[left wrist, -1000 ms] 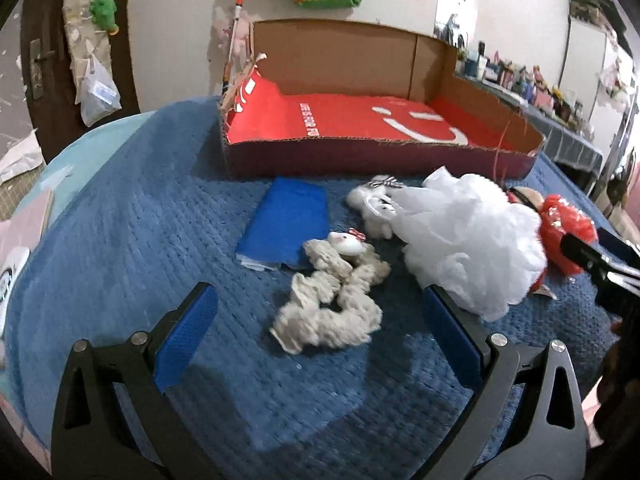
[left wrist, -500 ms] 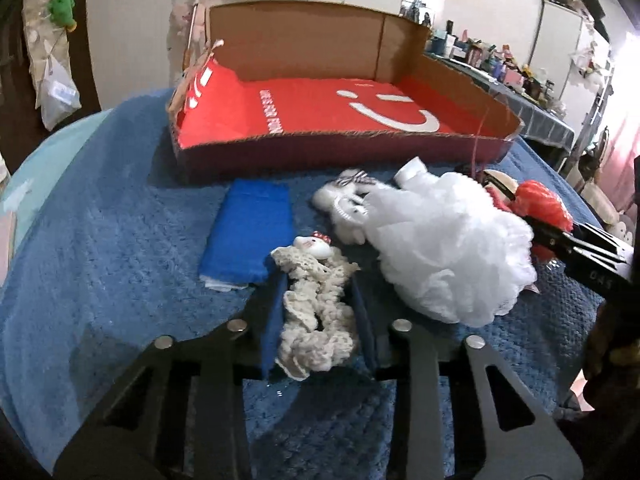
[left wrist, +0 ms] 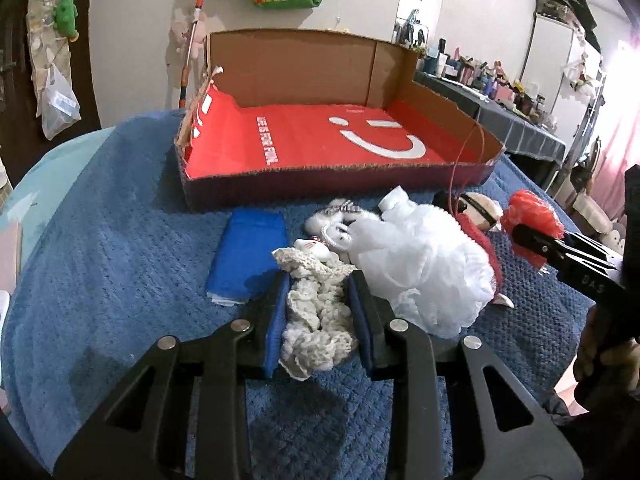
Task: Organize soft objects
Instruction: 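Carry both items into the red-lined box and open both tools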
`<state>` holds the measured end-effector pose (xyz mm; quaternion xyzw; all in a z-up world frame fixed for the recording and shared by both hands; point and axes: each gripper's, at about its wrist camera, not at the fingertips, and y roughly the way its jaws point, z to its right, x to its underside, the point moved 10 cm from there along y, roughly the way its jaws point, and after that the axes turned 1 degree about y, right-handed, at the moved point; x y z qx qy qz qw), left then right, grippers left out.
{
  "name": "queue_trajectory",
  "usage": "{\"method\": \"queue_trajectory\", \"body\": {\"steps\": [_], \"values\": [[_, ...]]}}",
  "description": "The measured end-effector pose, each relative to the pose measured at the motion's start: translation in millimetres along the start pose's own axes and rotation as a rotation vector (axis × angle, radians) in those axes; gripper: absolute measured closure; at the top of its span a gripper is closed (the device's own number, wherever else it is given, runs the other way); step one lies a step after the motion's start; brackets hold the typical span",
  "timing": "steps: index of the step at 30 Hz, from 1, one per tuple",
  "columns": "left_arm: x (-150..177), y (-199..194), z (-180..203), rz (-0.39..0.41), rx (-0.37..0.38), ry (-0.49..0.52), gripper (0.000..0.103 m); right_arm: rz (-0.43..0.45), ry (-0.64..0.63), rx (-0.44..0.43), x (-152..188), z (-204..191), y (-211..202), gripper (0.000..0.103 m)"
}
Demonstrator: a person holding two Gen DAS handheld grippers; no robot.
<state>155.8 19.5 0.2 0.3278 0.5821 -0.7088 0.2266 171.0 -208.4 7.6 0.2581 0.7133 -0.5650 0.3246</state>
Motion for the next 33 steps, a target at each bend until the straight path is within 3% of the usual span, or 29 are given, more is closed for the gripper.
{"method": "queue_trajectory", "body": {"steps": [7,13,17,21,25,33], "values": [[-31,-25,-2,0.106,-0.052,0.034,0.075,0.067,-0.024,-0.007,-24,-4,-13,0.054],[-69,-45,-8,0.200,-0.085,0.063,0.075,0.150,-0.048,-0.009,-64,-7,-25,0.054],[-100,-38,-12,0.231,-0.096,0.101,0.075,0.192,-0.102,-0.007,-99,-12,-22,0.053],[-120,-8,-21,0.185,-0.085,0.107,0.075,0.178,-0.140,-0.023,-125,-18,-1,0.052],[-132,32,-29,0.121,-0.107,0.138,0.075,0.096,-0.173,-0.007,-141,-18,43,0.052],[-134,94,-37,-0.002,-0.082,0.152,0.075,-0.083,-0.218,0.045,-135,-11,111,0.052]]}}
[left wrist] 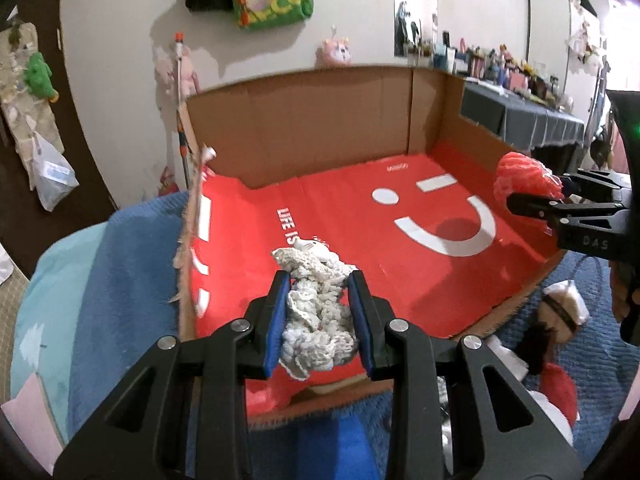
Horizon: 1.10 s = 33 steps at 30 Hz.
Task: Organize soft objects
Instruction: 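Carry both items into the red-lined box and open both tools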
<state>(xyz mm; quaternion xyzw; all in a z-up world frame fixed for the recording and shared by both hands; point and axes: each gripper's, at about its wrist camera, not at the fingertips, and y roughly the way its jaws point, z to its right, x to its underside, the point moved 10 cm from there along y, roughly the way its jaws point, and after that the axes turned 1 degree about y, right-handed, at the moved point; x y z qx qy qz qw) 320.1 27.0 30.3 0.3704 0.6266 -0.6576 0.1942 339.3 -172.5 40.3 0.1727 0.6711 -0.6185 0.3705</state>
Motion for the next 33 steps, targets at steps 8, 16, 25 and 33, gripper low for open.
{"method": "queue_trajectory", "body": {"steps": [8,16,25,33], "values": [[12,27,5,-0.071,0.012,0.034,0.075,-0.111,-0.034,0.010,15,1,28,0.052],[22,39,6,-0.113,0.017,0.049,0.075,-0.184,-0.048,-0.005,29,-2,41,0.052],[27,42,7,-0.135,0.032,0.057,0.074,-0.202,-0.040,-0.025,32,-5,46,0.051],[27,45,7,-0.139,0.045,0.052,0.074,-0.206,-0.053,-0.026,33,-5,47,0.050]]}}
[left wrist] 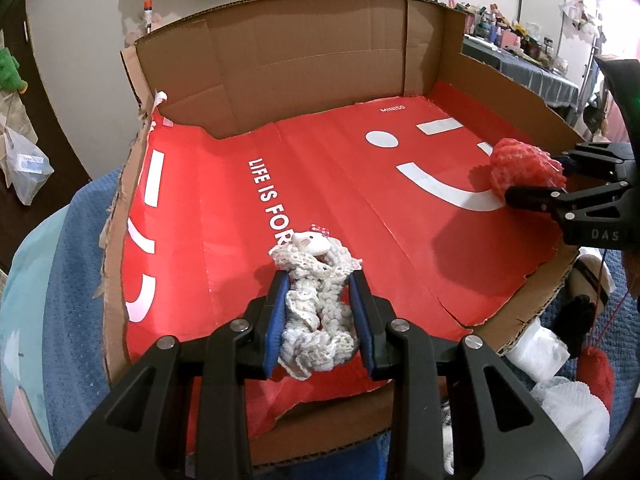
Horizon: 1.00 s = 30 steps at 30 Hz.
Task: Organize soft objects
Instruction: 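Carry both items into the red-lined box and open both tools, then withdraw both tools from the box back over the blanket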
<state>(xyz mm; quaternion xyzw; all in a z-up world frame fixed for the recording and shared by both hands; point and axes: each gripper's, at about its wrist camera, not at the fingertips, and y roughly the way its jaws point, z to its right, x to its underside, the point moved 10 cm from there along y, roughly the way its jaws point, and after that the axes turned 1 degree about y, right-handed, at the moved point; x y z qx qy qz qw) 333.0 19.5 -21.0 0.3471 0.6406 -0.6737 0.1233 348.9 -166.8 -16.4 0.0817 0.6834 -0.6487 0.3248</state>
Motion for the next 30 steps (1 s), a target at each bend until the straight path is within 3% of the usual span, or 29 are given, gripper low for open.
{"method": "queue_trajectory", "body": {"steps": [4,8,11,19,23,30], "values": [[0,-1,0,0.005,0.004,0.000,0.072,0.000,-0.009,0.003,1,0,0,0.049],[-1,-3,1,0.022,0.037,-0.017,0.049,-0.002,-0.019,0.005,2,-2,1,0.047],[-2,-6,7,0.037,0.030,0.008,0.039,-0.003,-0.016,-0.002,2,-3,1,0.046],[-6,-17,11,0.068,0.013,0.029,0.038,0.003,0.000,-0.028,3,-7,-5,0.038],[-8,-26,10,0.092,0.010,0.021,0.031,0.019,0.018,-0.034,2,-8,-12,0.036],[-15,-60,9,0.170,-0.011,-0.010,0.031,0.066,0.024,-0.037,-1,-13,-36,0.032]]}}
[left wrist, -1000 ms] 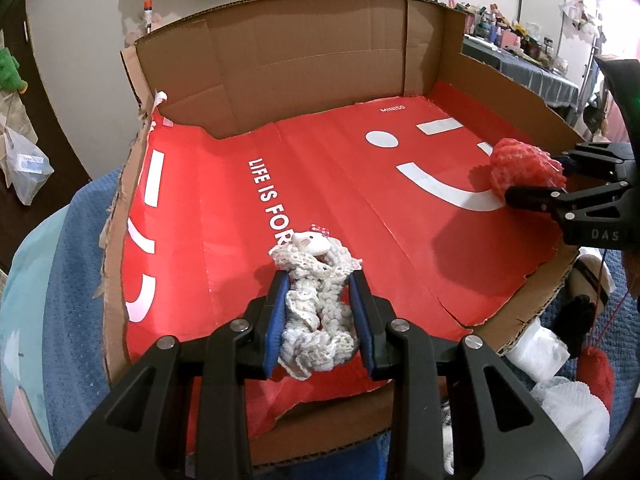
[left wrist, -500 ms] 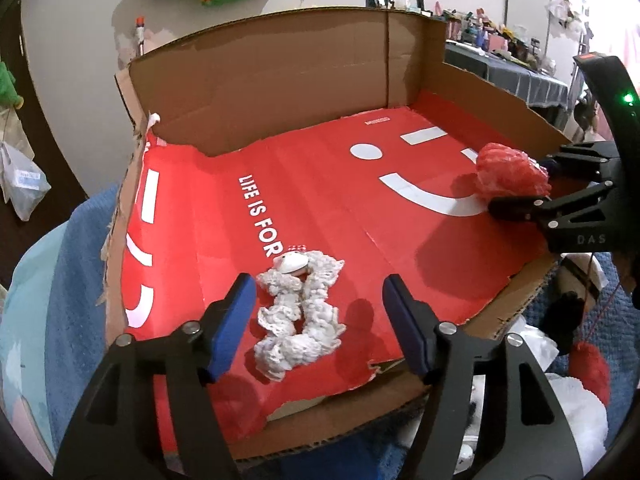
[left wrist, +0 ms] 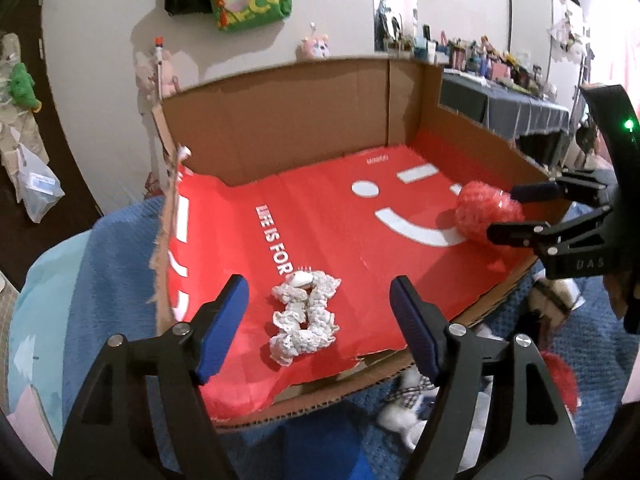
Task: Organize soft objects
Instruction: 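Withdraw both tools from the box back over the blanket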
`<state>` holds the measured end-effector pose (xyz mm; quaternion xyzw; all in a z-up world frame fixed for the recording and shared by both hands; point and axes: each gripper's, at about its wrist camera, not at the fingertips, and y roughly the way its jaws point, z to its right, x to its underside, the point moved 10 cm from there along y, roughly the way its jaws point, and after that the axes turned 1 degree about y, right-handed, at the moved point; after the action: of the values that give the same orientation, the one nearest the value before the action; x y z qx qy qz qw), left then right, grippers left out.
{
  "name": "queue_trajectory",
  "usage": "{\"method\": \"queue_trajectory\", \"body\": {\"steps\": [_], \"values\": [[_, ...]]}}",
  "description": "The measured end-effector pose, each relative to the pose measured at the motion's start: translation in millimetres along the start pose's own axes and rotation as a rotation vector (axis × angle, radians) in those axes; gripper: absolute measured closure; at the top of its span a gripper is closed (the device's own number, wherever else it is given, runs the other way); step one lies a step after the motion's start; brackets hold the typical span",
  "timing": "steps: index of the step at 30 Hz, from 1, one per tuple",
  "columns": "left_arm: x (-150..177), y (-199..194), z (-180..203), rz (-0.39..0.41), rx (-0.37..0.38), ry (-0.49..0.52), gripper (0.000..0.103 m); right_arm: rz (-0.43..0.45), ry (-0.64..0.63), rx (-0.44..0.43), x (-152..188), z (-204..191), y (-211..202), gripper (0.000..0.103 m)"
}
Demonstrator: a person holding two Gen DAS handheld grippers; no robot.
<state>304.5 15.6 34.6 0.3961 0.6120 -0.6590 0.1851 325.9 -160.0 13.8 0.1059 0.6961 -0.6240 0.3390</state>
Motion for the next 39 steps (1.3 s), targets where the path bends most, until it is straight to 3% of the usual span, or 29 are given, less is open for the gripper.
{"method": "queue_trajectory", "body": {"steps": [3,5,7,12,14,20,22,30,39], "values": [[-6,-20,4,0.043,-0.001,-0.010,0.030,0.035,0.014,-0.002,-4,-2,-16,0.031],[-9,-32,7,0.070,-0.008,-0.012,0.020,0.061,0.016,-0.001,-6,-3,-28,0.029],[-12,-47,11,0.111,-0.015,-0.012,0.016,0.096,0.018,-0.001,-9,-5,-43,0.025],[-17,-82,20,0.181,-0.023,-0.034,0.014,0.181,0.024,-0.006,-13,-11,-81,0.020],[-17,-97,22,0.211,-0.037,-0.042,0.006,0.217,0.028,-0.008,-13,-13,-97,0.017],[-13,-138,30,0.298,-0.072,-0.063,0.006,0.346,0.043,-0.008,-6,-20,-151,0.006],[-9,-150,34,0.328,-0.086,-0.068,0.005,0.386,0.043,-0.010,1,-22,-168,0.000],[24,-182,50,0.395,-0.098,-0.138,0.000,0.491,0.075,0.001,48,-30,-204,0.000],[81,-171,72,0.357,-0.138,-0.178,0.000,0.481,0.142,0.030,112,-29,-184,0.000]]}}
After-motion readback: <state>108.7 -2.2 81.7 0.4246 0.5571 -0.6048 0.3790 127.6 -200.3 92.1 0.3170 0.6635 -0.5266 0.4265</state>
